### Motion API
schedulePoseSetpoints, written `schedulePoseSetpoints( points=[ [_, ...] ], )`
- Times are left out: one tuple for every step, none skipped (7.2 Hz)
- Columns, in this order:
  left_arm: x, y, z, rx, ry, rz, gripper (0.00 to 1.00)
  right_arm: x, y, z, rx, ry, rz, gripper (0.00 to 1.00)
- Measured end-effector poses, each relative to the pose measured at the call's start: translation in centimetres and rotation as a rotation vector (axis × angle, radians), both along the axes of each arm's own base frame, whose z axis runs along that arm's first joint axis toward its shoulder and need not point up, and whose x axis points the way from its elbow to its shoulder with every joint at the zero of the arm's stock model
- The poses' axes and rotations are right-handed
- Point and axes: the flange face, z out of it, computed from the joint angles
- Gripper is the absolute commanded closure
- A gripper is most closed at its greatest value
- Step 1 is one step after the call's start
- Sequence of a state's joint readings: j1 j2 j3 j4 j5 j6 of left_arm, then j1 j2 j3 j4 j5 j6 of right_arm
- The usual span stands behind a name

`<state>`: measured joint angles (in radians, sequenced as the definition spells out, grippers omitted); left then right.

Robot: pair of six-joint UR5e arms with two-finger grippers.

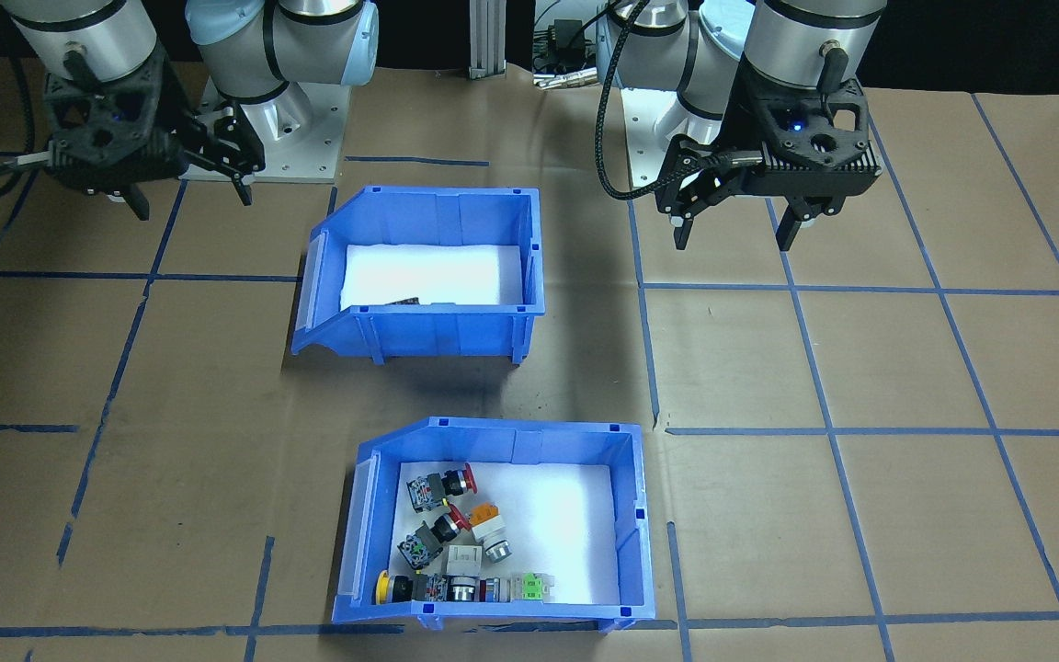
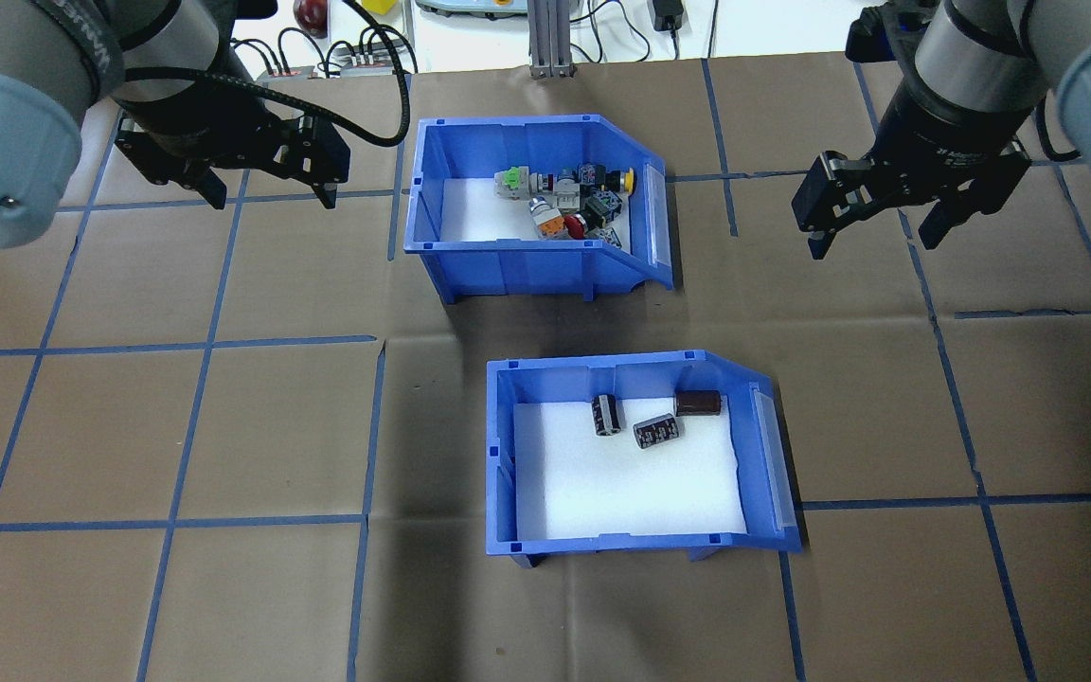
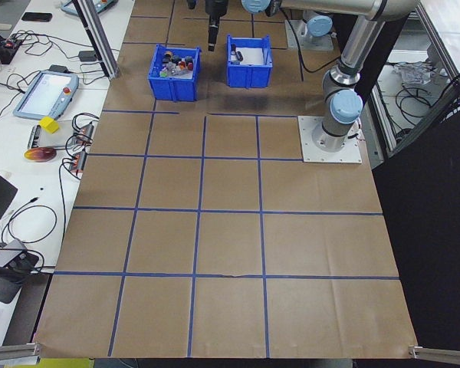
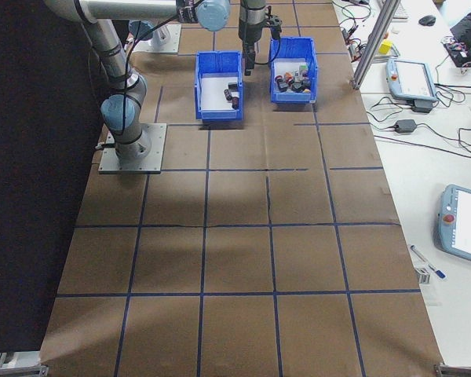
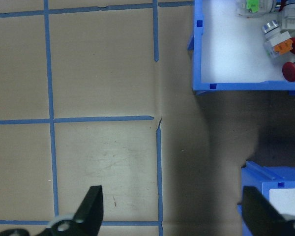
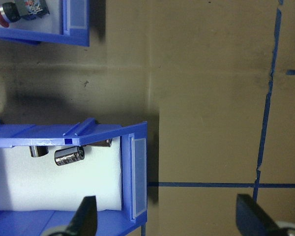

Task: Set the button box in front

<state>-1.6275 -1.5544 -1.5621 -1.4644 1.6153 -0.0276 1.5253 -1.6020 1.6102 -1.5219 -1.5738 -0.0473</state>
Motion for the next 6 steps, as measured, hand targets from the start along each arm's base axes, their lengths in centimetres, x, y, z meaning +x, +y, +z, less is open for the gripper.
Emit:
schedulePoseSetpoints(
  points=[
    [0.01, 0.27, -0.16, 0.001, 0.000, 0.000, 0.01, 0.07, -0.24, -0.20, 0.005, 0.002, -0.045, 0.00],
    [0.02, 0.52, -0.31, 0.001, 0.001, 0.000, 0.01, 0.10, -0.32, -0.28, 0.006, 0.002, -0.063, 0.00],
    [0.03, 0.69, -0.42, 0.001, 0.001, 0.000, 0.01, 0.13, -0.32, -0.24, 0.005, 0.001, -0.068, 0.00],
    [0.03, 0.76, -0.50, 0.001, 0.001, 0.000, 0.01, 0.13, -0.28, -0.13, 0.002, 0.002, -0.070, 0.00],
    [0.03, 0.78, -0.53, 0.001, 0.001, 0.000, 0.01, 0.13, -0.24, -0.04, 0.000, 0.002, -0.071, 0.00],
    [0.03, 0.80, -0.53, 0.001, 0.001, 0.000, 0.01, 0.13, -0.22, 0.01, -0.001, 0.003, -0.070, 0.00]
  ],
)
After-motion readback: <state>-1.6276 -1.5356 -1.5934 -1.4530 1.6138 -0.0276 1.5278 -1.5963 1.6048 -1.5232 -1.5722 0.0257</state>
